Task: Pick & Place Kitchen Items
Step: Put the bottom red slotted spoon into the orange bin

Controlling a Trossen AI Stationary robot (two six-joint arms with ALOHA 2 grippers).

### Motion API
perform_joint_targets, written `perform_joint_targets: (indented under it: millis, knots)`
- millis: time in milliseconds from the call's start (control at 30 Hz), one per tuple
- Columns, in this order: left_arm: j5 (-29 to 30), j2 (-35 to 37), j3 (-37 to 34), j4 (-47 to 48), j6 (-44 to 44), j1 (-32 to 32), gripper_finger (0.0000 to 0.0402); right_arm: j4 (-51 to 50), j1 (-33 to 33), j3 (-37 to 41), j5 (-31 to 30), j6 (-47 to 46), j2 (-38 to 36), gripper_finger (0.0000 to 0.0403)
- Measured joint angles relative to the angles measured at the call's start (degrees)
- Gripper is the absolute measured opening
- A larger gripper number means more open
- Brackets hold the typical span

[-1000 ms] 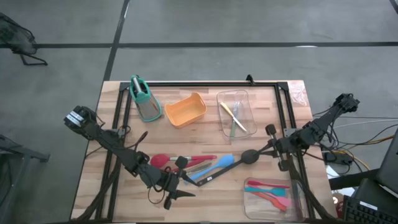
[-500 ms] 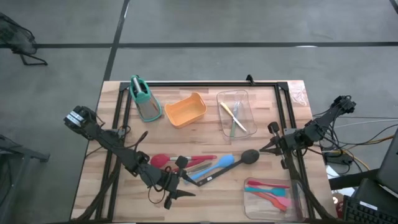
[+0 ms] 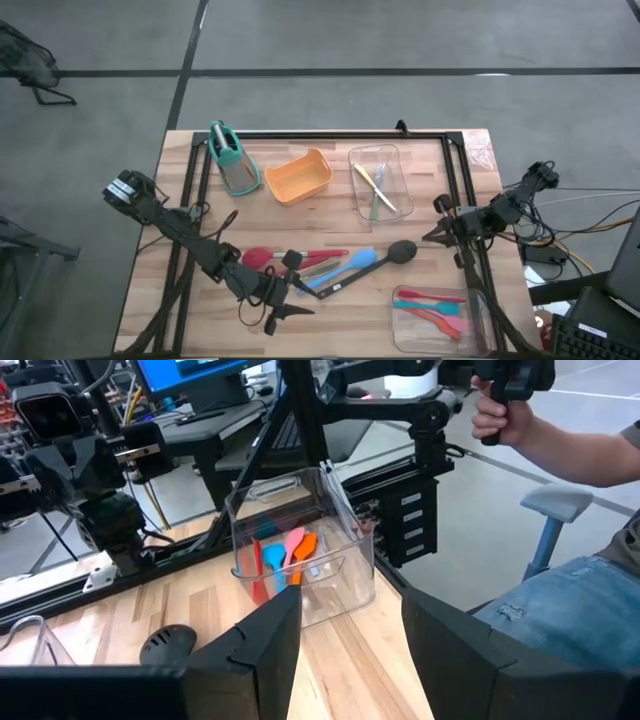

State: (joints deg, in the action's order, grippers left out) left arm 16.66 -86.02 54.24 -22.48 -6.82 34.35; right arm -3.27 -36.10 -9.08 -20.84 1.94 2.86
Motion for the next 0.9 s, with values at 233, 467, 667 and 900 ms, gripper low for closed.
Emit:
perform_joint_targets:
  millis: [233, 467, 667, 900]
  knots:
    - [0.01, 0.0, -0.05, 0.02, 0.0, -0.15, 0.0181, -1.8, 0.0, 1.02, 0.04, -0.31, -2.5, 0.0009]
    - [0.01, 0.0, -0.05, 0.02, -0.01, -0.15, 0.0181, -2.18, 0.0, 1.5, -0.06, -0.46, -2.84, 0.0008]
    - [0.01, -0.02, -0.05, 0.02, -0.01, -0.15, 0.0181, -2.45, 0.0, 2.16, -0.11, -0.48, -2.74, 0.0008]
    - [0.01, -0.02, -0.05, 0.02, -0.01, -0.13, 0.0181, -4.03, 0.0, 2.15, -0.13, 0.71, -2.77, 0.0008]
